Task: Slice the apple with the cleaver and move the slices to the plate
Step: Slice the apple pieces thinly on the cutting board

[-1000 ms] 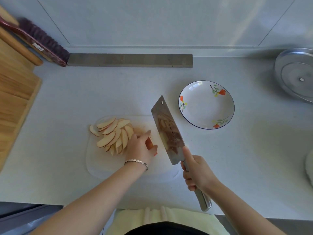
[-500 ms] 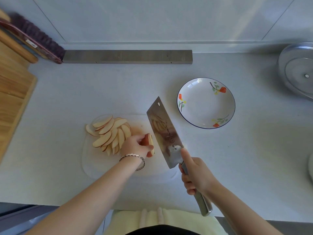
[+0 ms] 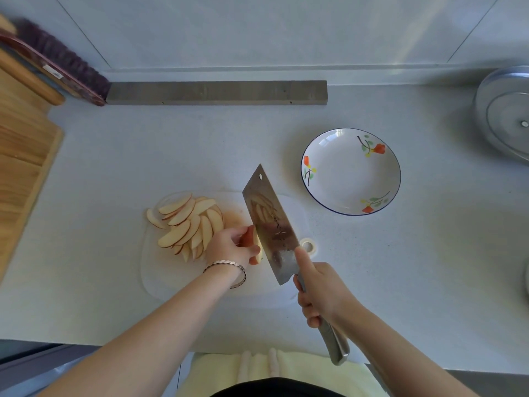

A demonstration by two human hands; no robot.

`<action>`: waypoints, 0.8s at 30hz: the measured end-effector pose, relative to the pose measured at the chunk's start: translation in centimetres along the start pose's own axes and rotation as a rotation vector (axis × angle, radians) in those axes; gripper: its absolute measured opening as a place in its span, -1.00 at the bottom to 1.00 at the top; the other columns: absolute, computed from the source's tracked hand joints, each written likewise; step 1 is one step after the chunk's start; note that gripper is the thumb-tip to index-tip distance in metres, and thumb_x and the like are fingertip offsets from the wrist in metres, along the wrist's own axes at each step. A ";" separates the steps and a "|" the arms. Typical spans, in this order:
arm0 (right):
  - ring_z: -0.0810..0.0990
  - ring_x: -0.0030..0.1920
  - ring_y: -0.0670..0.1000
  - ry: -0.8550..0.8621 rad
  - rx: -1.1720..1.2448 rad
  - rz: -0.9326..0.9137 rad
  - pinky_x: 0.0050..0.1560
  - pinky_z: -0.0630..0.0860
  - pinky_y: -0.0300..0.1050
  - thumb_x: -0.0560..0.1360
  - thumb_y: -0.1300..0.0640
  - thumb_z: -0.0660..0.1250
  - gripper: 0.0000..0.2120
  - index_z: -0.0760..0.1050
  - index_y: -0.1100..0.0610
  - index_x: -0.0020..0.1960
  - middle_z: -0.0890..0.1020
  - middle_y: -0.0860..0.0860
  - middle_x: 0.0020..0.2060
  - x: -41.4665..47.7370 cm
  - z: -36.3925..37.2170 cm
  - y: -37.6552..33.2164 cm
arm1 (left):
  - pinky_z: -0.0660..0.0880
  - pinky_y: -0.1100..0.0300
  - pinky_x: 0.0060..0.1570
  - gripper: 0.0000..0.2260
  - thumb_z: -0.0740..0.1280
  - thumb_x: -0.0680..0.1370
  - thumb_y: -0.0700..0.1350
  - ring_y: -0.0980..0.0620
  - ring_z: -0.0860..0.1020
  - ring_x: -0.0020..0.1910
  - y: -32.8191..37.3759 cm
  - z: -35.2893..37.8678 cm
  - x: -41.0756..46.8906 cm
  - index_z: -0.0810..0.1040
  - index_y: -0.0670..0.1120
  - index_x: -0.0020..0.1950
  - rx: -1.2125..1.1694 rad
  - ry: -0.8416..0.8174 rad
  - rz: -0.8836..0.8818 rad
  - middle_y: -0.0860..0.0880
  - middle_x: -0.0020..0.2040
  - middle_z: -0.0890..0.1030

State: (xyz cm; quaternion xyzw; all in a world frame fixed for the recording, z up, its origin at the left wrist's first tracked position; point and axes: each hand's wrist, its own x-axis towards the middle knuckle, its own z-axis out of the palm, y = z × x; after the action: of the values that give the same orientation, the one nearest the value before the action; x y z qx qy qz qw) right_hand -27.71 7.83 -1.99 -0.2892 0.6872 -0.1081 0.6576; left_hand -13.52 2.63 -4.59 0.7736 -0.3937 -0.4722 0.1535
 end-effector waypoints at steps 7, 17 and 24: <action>0.18 -0.62 -0.07 -0.006 0.022 0.077 -0.52 0.26 -0.28 0.55 -0.29 -0.04 -0.44 0.17 0.12 -0.41 0.23 0.00 -0.57 -0.9 0.4 0.6 | 0.50 0.29 -0.11 -0.58 0.41 0.43 -0.32 0.01 0.53 -0.10 0.1 0.0 -0.1 0.50 -0.14 0.28 -0.057 -0.019 -0.012 -0.09 0.17 0.59; 0.14 -0.58 -0.04 -0.056 0.159 0.102 -0.51 0.19 -0.27 0.57 -0.25 -0.03 -0.48 0.18 0.12 -0.37 0.20 0.02 -0.52 -1.0 0.5 0.3 | 0.48 0.46 -0.48 -0.69 0.36 0.48 -0.29 0.06 0.56 -0.25 0.5 0.0 0.0 0.56 -0.12 0.22 -0.128 0.014 -0.027 0.00 -0.02 0.61; 0.17 -0.59 -0.04 -0.046 0.184 0.115 -0.52 0.20 -0.26 0.57 -0.23 0.00 -0.49 0.21 0.13 -0.35 0.24 0.02 -0.53 -1.6 0.7 0.1 | 0.30 0.57 -0.65 -0.68 0.32 0.50 -0.35 0.17 0.41 -0.39 0.8 0.0 -0.4 0.54 -0.15 0.24 -0.332 0.029 -0.110 -0.12 0.04 0.61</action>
State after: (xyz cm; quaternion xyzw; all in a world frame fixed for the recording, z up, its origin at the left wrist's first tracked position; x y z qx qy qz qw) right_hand -27.12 8.94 -0.81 -0.1903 0.6745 -0.1263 0.7021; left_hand -13.99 2.39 -3.82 0.7646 -0.2651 -0.5273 0.2588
